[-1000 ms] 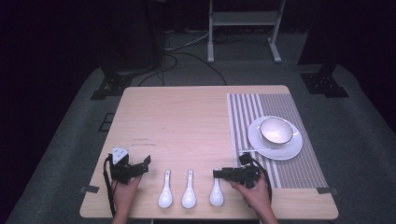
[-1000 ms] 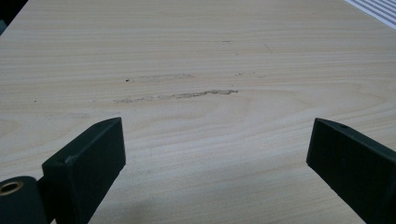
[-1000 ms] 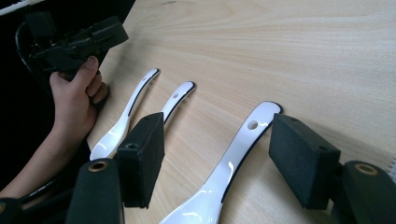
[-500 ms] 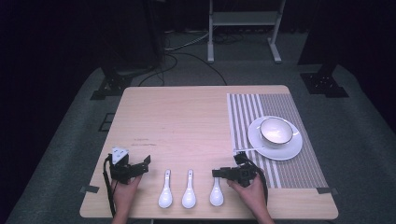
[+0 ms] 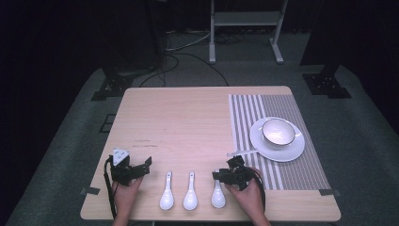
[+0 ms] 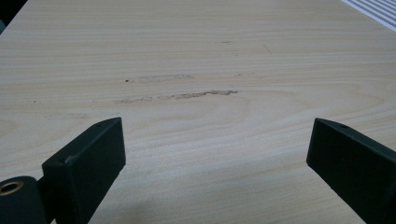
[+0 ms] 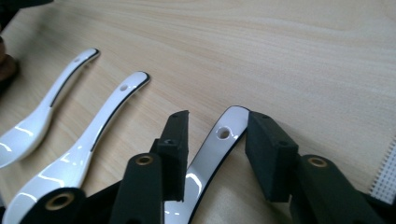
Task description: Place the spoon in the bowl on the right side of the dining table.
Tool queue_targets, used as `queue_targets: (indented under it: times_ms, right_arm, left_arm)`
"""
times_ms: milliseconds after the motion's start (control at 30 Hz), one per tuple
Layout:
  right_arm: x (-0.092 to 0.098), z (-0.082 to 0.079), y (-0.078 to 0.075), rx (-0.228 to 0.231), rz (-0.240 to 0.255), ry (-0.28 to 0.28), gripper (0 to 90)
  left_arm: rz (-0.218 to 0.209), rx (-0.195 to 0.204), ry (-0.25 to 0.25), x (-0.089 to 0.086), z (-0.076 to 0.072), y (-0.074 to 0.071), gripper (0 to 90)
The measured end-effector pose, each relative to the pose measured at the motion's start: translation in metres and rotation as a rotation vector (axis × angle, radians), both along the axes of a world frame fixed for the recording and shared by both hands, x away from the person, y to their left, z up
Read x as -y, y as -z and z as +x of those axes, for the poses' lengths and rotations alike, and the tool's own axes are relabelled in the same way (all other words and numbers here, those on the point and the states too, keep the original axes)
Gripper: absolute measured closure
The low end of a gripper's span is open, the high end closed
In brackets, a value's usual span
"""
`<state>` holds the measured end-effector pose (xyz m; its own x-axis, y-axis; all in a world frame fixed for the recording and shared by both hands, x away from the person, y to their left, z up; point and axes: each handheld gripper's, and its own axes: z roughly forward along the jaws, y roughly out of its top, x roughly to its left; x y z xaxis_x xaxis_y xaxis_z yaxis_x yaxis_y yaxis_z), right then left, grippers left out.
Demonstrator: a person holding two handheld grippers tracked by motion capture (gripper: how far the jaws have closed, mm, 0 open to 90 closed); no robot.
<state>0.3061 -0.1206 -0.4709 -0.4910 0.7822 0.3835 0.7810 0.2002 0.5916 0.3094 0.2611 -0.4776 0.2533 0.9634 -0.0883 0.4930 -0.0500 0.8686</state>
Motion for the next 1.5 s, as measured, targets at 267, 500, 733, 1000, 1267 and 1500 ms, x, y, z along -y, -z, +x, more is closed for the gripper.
queue_targets:
  times_ms: [267, 500, 733, 1000, 1267, 1500]
  right_arm:
    - [0.000, 0.001, 0.000, 0.001, -0.017, 0.006, 68.7]
    - [0.001, 0.002, -0.001, -0.027, -0.028, 0.001, 73.9]
    - [-0.001, 0.001, -0.004, -0.039, -0.068, -0.034, 81.5]
    - [0.013, -0.004, -0.014, -0.058, 0.076, -0.036, 84.6]
    - [0.038, -0.008, -0.019, -0.069, 0.248, -0.011, 85.0]
    - [0.055, -0.014, -0.025, -0.046, 0.321, 0.017, 84.8]
  left_arm:
    - [0.001, -0.001, 0.001, 0.000, 0.000, 0.000, 3.3]
    - [0.002, -0.001, 0.001, 0.000, 0.000, 0.000, 3.3]
    - [0.000, 0.000, 0.000, 0.000, 0.000, 0.000, 3.3]
    - [0.003, 0.000, 0.002, 0.000, 0.000, 0.000, 3.3]
    - [0.005, -0.001, 0.001, 0.000, 0.000, 0.000, 3.3]
    - [0.000, 0.003, -0.003, 0.000, 0.000, 0.000, 3.3]
